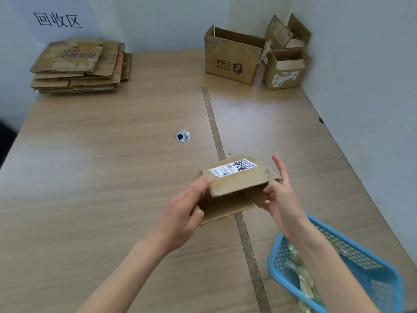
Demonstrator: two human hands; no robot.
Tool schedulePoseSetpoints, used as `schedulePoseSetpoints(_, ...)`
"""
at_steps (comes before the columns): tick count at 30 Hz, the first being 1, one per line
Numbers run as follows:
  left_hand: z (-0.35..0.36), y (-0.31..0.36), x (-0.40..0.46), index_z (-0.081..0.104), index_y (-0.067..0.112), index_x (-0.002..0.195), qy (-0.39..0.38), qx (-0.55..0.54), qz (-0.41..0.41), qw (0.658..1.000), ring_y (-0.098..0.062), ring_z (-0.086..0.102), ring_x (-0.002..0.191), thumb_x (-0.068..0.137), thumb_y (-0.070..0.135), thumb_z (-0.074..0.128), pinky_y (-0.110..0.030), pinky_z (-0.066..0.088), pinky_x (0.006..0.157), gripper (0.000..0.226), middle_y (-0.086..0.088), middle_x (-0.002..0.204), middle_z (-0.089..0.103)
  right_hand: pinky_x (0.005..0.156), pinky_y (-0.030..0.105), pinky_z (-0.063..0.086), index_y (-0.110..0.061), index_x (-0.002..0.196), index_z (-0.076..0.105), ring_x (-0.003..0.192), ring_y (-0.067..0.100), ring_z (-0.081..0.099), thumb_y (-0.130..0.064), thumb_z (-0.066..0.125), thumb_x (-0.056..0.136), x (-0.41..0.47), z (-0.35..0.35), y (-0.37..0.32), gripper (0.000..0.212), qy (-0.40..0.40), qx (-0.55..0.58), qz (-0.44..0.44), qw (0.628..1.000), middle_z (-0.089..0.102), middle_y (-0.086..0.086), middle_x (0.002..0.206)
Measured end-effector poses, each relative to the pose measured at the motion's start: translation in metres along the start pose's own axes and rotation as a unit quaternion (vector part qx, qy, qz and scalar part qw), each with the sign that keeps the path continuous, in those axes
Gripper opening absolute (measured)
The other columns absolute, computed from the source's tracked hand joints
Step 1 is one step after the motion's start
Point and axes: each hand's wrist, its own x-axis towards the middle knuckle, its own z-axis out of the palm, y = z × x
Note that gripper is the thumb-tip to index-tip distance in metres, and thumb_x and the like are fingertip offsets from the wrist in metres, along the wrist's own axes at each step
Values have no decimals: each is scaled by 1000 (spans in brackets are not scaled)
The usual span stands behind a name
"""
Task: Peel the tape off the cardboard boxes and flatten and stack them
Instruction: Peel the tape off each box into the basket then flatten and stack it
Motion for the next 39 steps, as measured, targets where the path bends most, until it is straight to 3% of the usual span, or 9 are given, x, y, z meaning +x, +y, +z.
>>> schedulePoseSetpoints(3,-3,-21,-14,35,12,158,-136,128,103,977,-14,20,155,89,-3,48,-30,18,126,71,3,166,29,78,45,60,-24,134,62,102,27,66,-31,52,86,1,-12,3,49,-33,61,73,995,71,12,119)
schedulePoseSetpoints(5,0,-36,-26,26,17,160,-219,157,80,960,-12,11,157,96,2,48,-34,14,127,69,5,168,20,81,45,60,-14,118,71,105,24,69,-56,56,94,4,-13,16,50,9,-91,110,990,75,8,112)
schedulePoseSetpoints(9,18,-62,-43,11,29,162,-317,215,8,924,-5,-7,155,104,15,40,-33,0,127,66,16,168,2,85,35,53,-26,121,60,98,12,63,-31,70,92,7,0,52,31,28,-454,13,890,69,-4,115)
schedulePoseSetpoints(14,40,-69,-36,26,30,161,-212,249,-35,944,-9,34,146,105,54,22,-35,30,116,61,14,161,35,69,33,43,-38,154,32,88,16,57,-18,55,92,17,11,86,68,8,-585,-37,810,44,0,121)
schedulePoseSetpoints(18,52,-80,-21,53,26,147,-132,283,-82,946,-26,51,131,99,59,28,-42,42,101,63,3,152,48,119,44,30,-27,155,28,147,28,25,-24,53,88,27,20,101,72,-16,-669,-106,735,14,7,162)
schedulePoseSetpoints(22,64,-97,-13,65,36,121,-54,225,-137,963,-18,12,156,96,62,46,-40,6,126,40,5,167,25,128,41,-2,-16,163,6,156,21,-13,-27,36,91,43,17,116,78,-90,-658,-138,735,-14,8,169)
schedulePoseSetpoints(25,72,-105,-13,56,39,122,-52,263,-146,952,-12,1,158,95,68,41,-45,4,127,42,9,170,14,125,42,-14,-16,160,-18,150,18,-33,-37,17,88,51,11,128,82,-116,-686,-147,703,-34,8,163)
schedulePoseSetpoints(32,79,-109,-13,38,29,153,-63,338,-137,929,-22,11,158,99,65,33,-52,13,124,65,0,170,16,122,41,-18,-12,157,-24,151,23,-30,-52,21,98,57,8,138,83,-103,-704,-162,683,-35,10,163)
schedulePoseSetpoints(39,62,-100,-5,3,36,161,-129,301,-163,931,-17,-15,156,98,56,17,-45,-16,123,68,8,167,-22,120,36,-25,-18,149,-38,143,17,-44,-60,18,99,57,13,123,86,-139,-701,-111,690,-48,5,156)
